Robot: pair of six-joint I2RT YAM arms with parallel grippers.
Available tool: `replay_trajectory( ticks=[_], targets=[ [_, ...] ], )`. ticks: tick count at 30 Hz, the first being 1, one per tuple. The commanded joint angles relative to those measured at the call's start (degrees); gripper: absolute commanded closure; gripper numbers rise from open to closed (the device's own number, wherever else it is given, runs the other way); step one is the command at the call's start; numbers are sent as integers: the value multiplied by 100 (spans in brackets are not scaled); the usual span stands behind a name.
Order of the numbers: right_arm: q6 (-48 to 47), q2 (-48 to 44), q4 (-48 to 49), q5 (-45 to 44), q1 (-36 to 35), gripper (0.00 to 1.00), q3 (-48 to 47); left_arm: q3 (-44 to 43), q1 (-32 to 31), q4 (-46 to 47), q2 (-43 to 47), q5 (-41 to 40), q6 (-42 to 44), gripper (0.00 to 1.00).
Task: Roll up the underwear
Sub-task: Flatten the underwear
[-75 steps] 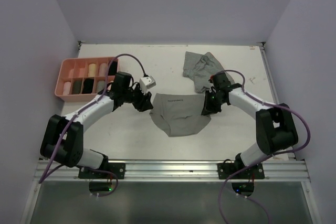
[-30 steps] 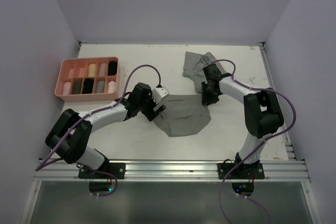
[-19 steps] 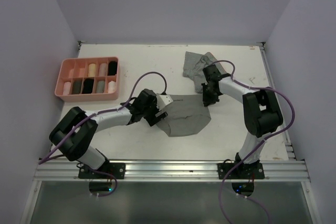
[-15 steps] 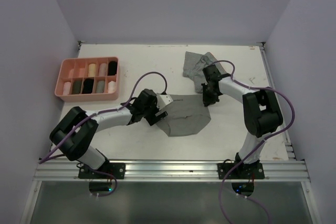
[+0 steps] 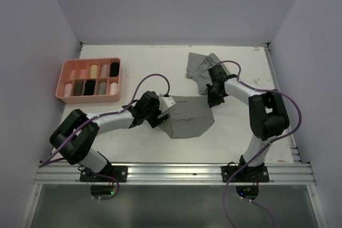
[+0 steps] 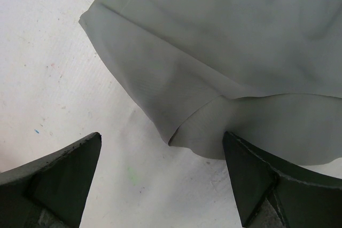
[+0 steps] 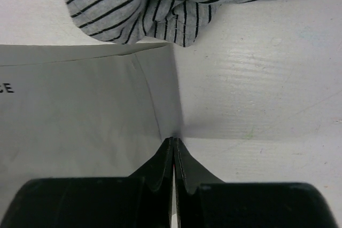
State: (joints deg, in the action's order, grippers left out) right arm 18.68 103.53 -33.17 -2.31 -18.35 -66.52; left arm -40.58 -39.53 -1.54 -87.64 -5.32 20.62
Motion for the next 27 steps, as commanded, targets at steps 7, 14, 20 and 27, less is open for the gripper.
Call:
replay_trajectory(
  ticks=[7,14,20,27],
  targets=[
    [470,-465,618,1645,7,95,-89,76,-11,-338,-113,-127,82,0],
    [532,45,628,1453,94,97,43,94,-2,-373,-61,-153,82,0],
    [356,168,522,1198,323,98,131,190,24,-400,10,-109,74,0],
    [180,229,416,1084,499,99,69,226,50,-443,45,-65,82,0]
  ],
)
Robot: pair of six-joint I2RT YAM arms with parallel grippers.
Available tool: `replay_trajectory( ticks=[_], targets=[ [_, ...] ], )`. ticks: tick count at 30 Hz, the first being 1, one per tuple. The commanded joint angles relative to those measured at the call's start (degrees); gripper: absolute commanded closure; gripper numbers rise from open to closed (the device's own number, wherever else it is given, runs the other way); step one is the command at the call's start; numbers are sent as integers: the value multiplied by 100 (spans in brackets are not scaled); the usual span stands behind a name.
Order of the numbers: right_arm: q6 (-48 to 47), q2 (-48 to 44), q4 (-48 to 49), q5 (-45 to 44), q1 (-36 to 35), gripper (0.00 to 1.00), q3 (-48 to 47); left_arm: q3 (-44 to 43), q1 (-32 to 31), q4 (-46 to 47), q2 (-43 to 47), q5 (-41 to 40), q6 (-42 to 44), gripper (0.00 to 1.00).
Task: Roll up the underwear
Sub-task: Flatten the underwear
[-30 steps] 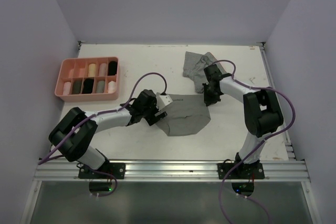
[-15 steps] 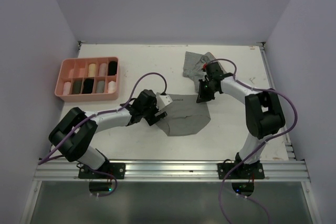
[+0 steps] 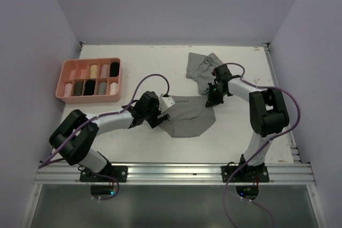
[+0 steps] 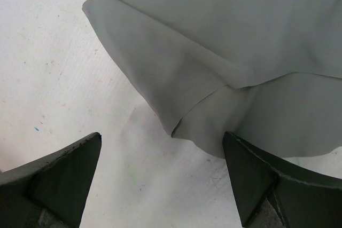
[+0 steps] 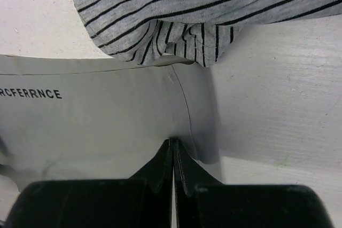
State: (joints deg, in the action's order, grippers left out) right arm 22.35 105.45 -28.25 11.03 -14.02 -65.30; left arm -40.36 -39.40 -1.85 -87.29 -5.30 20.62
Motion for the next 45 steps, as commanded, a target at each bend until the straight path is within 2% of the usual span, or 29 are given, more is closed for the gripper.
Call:
replay_trajectory(
  ticks=[1,13,22,28,32,37,38,43,45],
  targets=[
    [-204,46,-75,-250,75,99,-53,213,46,-413,10,-68,82,0],
    [-328,-218,-198,-259,242,97,-36,248,72,-457,80,-68,74,0],
    [-389,-455,-137,382,277,90,17,151,73,-501,62,3,56,0],
    [-407,-675,-189,892,251,88,-27,-42,73,-545,659,503,-67,0],
    [-451,-631,-330,788,260,88,-115,-533,116,-790,1029,960,-505,0],
    [-302,-367,-252,375,251,74,-168,-1096,546,-808,811,1286,-972,1],
    [-249,-332,-216,148,259,71,-176,-1184,704,-887,679,1295,-1094,2],
    [-108,-288,-76,-372,251,68,-229,-1633,1328,-940,-244,1707,-1526,24],
    [-125,-279,-23,-496,260,65,-255,-1703,1522,-932,-542,1821,-1614,29]
  ],
)
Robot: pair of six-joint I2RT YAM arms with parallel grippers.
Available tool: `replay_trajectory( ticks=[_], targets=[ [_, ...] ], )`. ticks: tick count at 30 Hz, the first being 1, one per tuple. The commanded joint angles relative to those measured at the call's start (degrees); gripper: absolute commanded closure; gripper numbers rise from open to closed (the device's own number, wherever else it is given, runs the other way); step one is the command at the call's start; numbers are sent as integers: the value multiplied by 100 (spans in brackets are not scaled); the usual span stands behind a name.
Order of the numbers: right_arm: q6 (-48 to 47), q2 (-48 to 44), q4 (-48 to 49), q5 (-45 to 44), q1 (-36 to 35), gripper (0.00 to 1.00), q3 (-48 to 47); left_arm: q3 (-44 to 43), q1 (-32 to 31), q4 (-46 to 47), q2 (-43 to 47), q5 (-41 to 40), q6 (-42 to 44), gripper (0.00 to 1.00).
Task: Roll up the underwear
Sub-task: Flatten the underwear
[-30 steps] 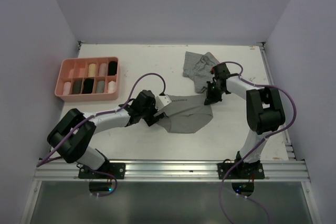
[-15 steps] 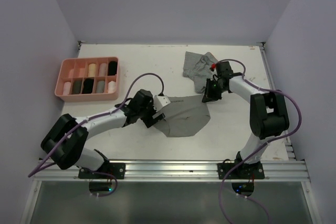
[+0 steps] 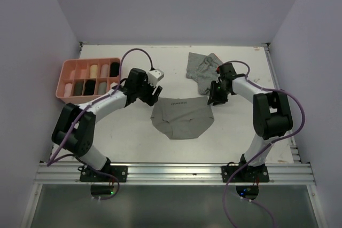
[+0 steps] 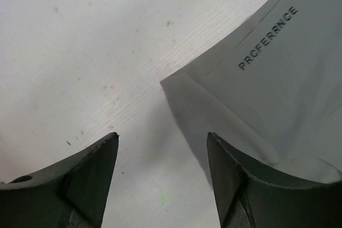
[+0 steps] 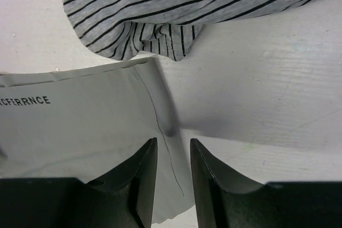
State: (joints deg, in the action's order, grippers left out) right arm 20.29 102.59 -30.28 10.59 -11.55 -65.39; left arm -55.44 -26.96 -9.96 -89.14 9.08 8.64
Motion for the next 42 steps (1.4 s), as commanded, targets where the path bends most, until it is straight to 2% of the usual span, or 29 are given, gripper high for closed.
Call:
replay_trajectory(
  ticks=[1,7,14,18,22,25,26,31,32,34,36,39,40,41,42],
  targets=[
    [63,59,198,-487,4,64,-273,-213,323,-103,-436,480,-434,31],
    [-43,420,242,-637,13,63,-317,-309,481,99,-1034,647,-662,37],
    [-43,710,277,-655,13,70,-159,-406,613,371,-1429,1324,-812,46],
    [-69,701,260,-655,13,74,-80,-503,622,345,-1728,1438,-1049,66],
    [-69,675,251,-681,13,76,-27,-512,622,371,-1834,1728,-1145,76],
    [-69,658,242,-690,13,82,8,-599,622,267,-1896,1755,-1128,91],
    [-69,649,233,-699,13,83,17,-643,622,249,-1870,1677,-1102,100],
    [-61,517,225,-742,13,94,149,-538,639,327,-1379,1071,-891,100],
    [-61,465,225,-760,4,96,175,-460,639,371,-1125,652,-665,100],
    [-52,420,224,-786,13,100,254,-433,631,424,-957,341,-418,100],
    [-43,385,225,-804,13,100,307,-371,631,459,-763,-72,-276,100],
    [9,324,260,-734,13,100,325,-283,604,547,-709,-109,5,100],
    [36,289,295,-699,13,100,316,-309,578,391,-762,-82,93,97],
    [53,271,304,-629,13,100,281,-362,552,337,-849,-38,111,72],
    [97,219,321,-576,13,97,263,-354,534,319,-859,-29,111,62]
  ],
)
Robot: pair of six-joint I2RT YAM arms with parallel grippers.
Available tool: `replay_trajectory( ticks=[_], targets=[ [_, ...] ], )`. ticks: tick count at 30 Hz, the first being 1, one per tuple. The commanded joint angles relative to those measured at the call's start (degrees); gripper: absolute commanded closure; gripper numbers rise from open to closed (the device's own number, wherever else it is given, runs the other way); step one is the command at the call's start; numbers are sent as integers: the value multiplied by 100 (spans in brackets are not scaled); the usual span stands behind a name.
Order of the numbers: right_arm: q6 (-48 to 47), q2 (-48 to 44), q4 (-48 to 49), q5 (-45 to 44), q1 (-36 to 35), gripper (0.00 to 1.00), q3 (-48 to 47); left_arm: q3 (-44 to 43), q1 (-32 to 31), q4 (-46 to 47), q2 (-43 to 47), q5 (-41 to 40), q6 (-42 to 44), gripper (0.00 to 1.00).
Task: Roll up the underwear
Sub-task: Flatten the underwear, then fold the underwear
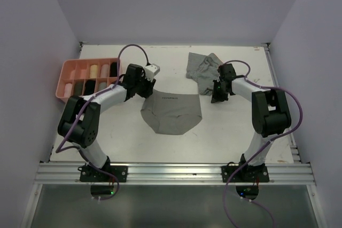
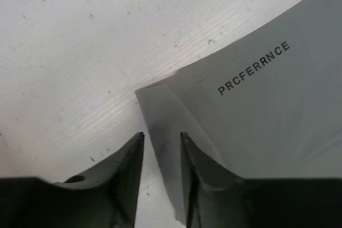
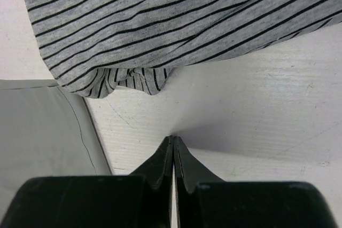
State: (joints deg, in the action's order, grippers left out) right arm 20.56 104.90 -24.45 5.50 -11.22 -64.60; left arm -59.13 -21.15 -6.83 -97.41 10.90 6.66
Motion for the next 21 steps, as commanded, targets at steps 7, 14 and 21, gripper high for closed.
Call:
replay_trajectory(
  ticks=[7,14,21],
  targets=[
    [361,-58,-113,311,-90,87,-105,288,-13,305,362,-974,424,39],
    [467,179,19,417,-600,86,-509,648,32,138,732,-546,556,42],
    [529,698,-121,198,-846,85,-1125,745,23,-135,547,-219,662,25]
  ],
)
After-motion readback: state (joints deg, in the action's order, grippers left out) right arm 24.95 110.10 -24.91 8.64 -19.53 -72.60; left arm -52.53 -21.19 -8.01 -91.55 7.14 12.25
